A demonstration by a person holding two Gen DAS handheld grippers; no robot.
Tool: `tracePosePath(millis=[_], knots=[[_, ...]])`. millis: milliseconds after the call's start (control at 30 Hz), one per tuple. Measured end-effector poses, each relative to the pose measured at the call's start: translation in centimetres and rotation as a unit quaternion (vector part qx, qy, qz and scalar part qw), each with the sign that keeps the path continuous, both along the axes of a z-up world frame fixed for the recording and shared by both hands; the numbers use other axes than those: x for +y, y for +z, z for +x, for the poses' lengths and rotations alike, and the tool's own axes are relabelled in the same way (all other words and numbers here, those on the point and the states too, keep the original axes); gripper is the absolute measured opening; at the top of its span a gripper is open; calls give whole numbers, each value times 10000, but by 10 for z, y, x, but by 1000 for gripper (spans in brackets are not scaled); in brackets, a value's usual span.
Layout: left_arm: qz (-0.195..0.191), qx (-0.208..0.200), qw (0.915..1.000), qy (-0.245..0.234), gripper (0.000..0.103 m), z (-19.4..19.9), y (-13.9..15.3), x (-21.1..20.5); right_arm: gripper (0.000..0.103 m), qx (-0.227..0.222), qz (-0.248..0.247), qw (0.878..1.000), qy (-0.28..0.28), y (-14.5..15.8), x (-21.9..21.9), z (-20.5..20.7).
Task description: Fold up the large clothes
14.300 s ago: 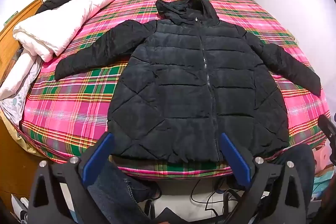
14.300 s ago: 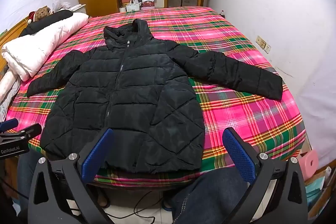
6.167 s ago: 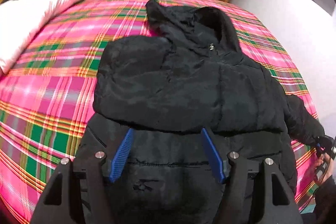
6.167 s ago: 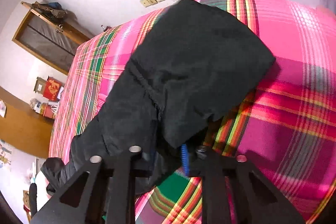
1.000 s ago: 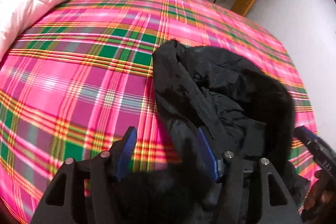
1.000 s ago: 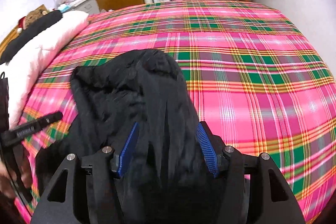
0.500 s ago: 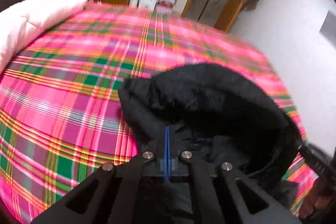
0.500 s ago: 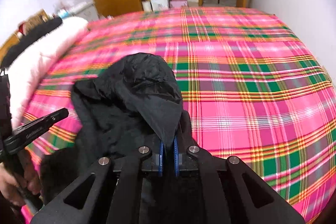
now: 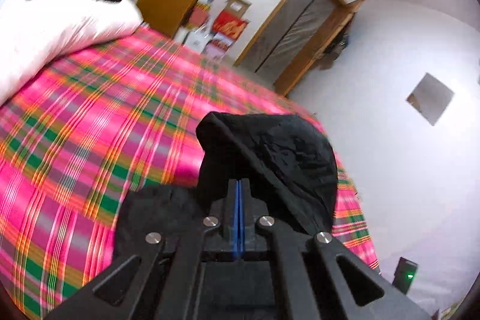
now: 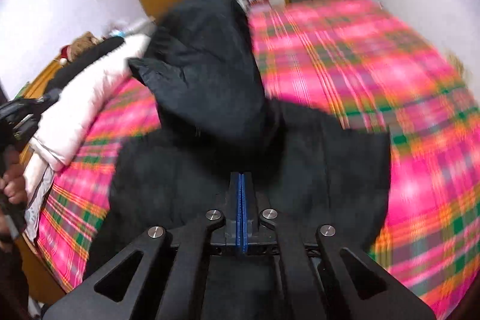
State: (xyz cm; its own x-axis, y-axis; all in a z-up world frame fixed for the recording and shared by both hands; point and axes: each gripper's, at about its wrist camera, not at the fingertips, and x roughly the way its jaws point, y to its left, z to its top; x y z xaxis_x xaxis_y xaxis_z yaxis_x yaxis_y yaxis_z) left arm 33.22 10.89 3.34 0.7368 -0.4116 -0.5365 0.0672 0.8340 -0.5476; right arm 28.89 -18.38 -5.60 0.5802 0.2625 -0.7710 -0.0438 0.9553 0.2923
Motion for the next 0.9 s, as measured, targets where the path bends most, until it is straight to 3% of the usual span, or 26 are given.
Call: tracePosePath(millis=[100,167,267,333,367,533,600,633,667,767,900], knots=[[-72,299,9995,40,0,-13,-27,0,0,352,138,9991,-197,-20,-15,6],[-158,517,9985,96,1,-21,-51,-1,0,260,192,9989,-348,-13,-24,15],[-245,899,9956,110,1,-26,-89,-8,24,-125,185,9992,-329,10,-30,44],[-286,1190,9924,84,1,-21,-116,-14,60,-198,111,9995,-213,19,-27,69],[-262,1326,9908,45,1,-17,-126,-16,64,-238,29,9996,-166,22,-24,84],[234,1507,9882,-114,6,24,-135,-22,64,-353,-351,9988,30,28,-4,152],[535,1385,9889,-72,23,55,-125,-21,64,-291,-487,9984,21,24,3,180],[673,1325,9889,-77,39,71,-119,-22,64,-239,-569,9981,24,20,7,195],[808,1214,9893,-58,48,90,-111,-24,64,-203,-709,9973,24,18,11,209],[1004,998,9897,-225,52,143,-93,-40,64,-203,-1224,9921,207,12,29,244],[1101,1005,9880,-402,57,214,-91,-63,64,-195,-1776,9824,540,2,55,283]])
